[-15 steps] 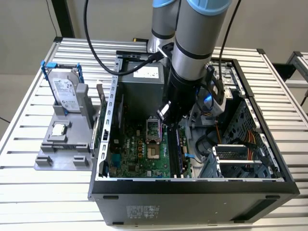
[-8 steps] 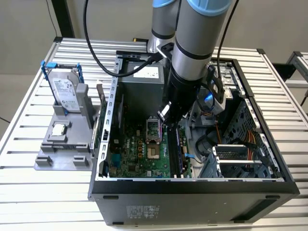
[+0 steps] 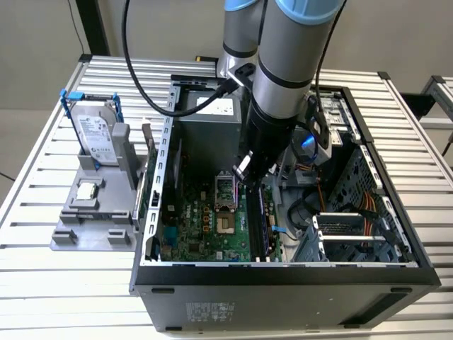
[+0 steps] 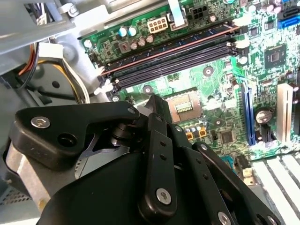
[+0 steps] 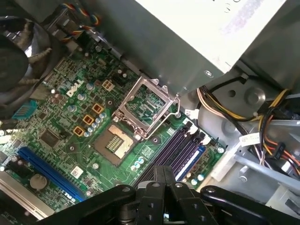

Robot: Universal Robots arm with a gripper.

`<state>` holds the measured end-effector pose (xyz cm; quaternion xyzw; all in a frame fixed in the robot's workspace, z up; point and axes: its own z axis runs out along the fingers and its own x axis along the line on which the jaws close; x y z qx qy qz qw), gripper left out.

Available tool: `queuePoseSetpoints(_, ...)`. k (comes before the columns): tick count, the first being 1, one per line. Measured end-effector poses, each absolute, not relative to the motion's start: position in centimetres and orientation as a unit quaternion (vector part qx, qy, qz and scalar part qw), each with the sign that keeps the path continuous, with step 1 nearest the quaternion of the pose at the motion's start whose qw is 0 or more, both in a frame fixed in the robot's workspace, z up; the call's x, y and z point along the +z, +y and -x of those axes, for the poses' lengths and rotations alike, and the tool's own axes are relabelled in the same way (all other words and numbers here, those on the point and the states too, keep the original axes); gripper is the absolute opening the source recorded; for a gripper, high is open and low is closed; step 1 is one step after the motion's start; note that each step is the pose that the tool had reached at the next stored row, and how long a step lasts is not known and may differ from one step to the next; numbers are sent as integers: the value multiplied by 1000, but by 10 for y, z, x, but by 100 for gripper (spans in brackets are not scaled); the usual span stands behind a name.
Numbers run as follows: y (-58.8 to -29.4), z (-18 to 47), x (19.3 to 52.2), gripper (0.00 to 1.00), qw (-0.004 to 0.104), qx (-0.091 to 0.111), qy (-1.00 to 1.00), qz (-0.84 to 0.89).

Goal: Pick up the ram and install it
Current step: 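Press down the ram until it locks into place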

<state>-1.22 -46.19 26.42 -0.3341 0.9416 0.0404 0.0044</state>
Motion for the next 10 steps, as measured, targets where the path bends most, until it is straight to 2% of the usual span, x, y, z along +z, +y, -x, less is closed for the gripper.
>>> queuePoseSetpoints(10, -462, 12, 264, 0, 2, 41, 921, 387)
